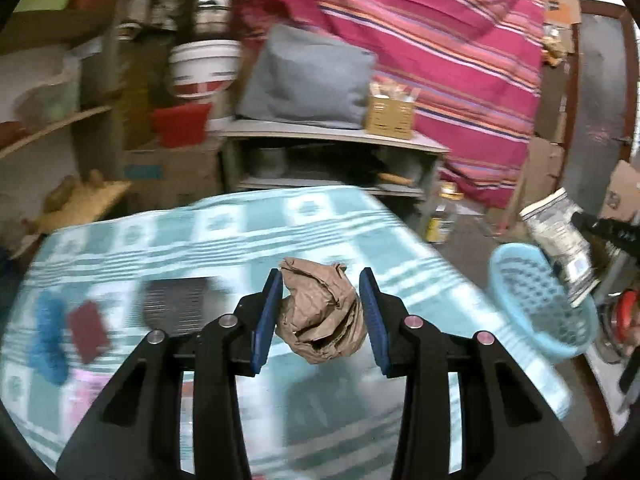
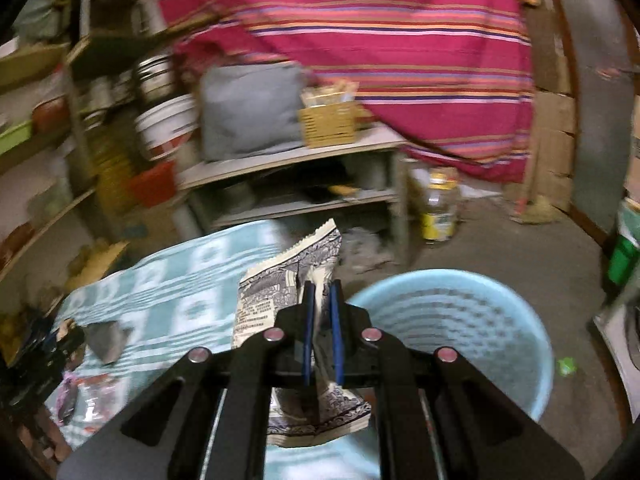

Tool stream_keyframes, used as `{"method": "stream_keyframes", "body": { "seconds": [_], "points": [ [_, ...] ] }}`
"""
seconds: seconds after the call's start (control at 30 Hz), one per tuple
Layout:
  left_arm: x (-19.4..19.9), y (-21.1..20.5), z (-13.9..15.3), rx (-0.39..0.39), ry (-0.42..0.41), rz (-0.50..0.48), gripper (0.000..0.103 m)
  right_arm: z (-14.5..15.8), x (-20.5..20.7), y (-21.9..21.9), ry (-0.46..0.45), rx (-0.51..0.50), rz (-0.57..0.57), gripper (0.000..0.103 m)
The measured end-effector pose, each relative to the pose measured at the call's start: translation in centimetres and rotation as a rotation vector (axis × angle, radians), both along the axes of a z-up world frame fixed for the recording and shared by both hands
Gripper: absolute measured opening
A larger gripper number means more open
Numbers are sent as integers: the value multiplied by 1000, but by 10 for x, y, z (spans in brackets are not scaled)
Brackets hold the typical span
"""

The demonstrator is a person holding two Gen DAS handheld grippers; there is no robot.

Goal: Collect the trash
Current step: 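Carry the brown paper and newspaper-print bag over the blue basket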

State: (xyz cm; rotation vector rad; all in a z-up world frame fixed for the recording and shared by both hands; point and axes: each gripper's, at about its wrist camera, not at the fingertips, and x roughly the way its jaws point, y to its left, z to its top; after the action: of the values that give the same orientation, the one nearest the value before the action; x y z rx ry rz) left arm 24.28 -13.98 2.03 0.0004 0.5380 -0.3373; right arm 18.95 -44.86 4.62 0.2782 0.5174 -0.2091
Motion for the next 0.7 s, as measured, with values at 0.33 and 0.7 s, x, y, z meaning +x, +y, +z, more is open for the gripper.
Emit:
{"method": "stream_keyframes", "body": {
  "seconds": [0.33,0.7],
  "points": [
    [-14,-167,-11,9,16,-250,39,-28,-29,-96,45,24,-134,8],
    [6,-257,-26,20,89,-340,59,-43,-35,-124,65,19,-169,8]
  ]
}}
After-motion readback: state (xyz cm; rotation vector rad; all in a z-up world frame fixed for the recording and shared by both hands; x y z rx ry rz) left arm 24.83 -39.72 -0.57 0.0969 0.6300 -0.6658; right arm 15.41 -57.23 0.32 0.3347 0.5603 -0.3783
